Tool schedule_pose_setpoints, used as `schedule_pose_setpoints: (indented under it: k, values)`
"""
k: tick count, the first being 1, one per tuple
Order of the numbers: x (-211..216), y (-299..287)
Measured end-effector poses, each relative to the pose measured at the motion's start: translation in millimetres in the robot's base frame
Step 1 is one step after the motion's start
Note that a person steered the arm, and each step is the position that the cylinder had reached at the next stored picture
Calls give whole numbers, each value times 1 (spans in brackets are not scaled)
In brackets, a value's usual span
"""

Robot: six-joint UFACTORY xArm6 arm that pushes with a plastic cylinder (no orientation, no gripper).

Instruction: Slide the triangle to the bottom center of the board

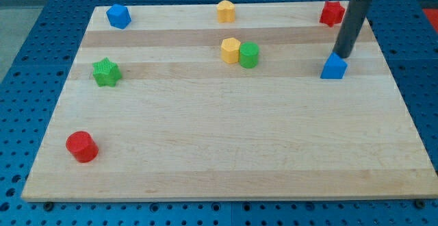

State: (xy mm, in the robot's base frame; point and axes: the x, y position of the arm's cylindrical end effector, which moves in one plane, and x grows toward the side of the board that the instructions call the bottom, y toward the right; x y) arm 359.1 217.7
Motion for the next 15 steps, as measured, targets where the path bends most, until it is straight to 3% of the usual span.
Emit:
schedule_pose_setpoints:
  k: [5,9,10,13,15]
  values:
    - [47,-58]
    - [95,-156]
    - [110,-161]
    - [109,-96]
    - [124,-118]
